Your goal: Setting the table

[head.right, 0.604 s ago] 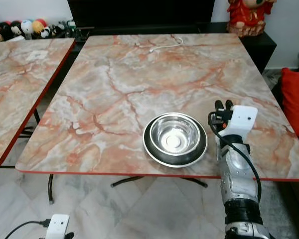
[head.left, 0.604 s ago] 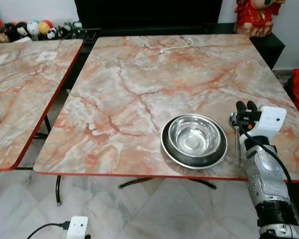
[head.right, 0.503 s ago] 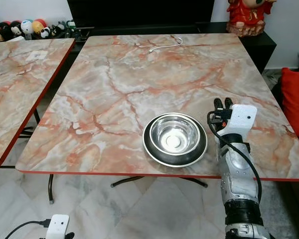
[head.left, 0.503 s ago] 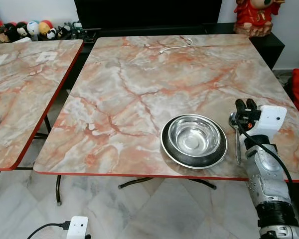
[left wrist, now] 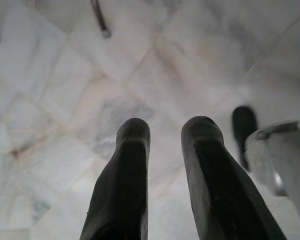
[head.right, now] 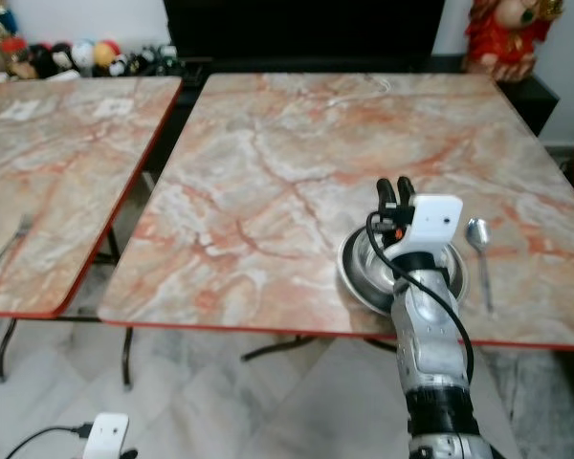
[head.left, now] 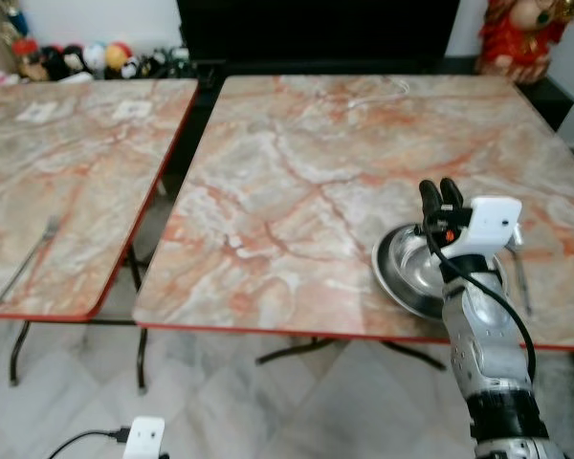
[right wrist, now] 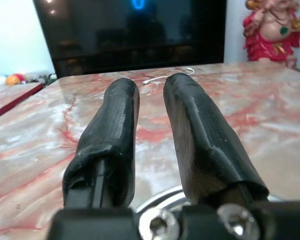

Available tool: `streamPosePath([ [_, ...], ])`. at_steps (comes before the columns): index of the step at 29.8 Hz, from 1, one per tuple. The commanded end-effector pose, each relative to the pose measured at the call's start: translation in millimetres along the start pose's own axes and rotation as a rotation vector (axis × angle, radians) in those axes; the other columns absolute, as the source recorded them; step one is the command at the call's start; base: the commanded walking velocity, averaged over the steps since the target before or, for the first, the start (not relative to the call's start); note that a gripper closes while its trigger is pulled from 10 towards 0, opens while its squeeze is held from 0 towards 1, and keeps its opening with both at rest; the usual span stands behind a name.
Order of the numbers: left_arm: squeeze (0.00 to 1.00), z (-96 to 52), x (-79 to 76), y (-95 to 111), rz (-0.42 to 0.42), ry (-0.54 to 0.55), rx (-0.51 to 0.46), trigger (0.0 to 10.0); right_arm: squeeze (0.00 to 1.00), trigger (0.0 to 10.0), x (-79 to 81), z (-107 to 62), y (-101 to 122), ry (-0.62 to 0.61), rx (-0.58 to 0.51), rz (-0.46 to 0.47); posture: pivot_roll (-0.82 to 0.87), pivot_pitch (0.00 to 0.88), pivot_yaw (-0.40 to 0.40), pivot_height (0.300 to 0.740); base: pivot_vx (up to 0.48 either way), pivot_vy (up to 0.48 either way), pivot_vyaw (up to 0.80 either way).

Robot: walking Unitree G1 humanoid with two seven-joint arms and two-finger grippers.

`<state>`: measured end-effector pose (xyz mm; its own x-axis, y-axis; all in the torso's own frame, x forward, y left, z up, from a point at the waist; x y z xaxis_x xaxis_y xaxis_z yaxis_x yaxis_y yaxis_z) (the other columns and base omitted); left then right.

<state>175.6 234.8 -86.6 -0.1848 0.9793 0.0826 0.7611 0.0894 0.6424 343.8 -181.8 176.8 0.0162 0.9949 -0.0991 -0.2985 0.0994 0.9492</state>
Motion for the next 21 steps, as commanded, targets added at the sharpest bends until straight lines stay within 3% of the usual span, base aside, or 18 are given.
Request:
streamPosePath([
  [1,0.0,-2.6,-0.6,-12,-0.001,0.0,0.037,10.0,0.0,10.0,-3.1,-0.8,1,-0.032,-0.001,0.025,-0.07,0.041,0.036,0.74,0.0,0.48,0.0],
  [21,0.0,-3.0,-1.1,-12,0.014,-0.011,0.035,10.0,0.0,10.0,10.7,2.9,0,-0.037,0.008,0.04,-0.07,0.007,0.042,0.74,0.0,0.48,0.0],
])
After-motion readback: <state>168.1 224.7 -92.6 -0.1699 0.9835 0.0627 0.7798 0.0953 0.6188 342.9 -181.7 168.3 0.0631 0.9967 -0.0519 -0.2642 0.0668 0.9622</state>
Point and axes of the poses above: a point about 5 cm out from each wrist's last joint towards the gripper, its own z axis pointing out of the wrist towards the gripper, its own y axis along the axis of the wrist's last joint, x = y × z, the point moved 1 cm from there along z, pointing out of the wrist towards the gripper, and after that the axes turned 11 degrees about -z, right-handed, at the moved point
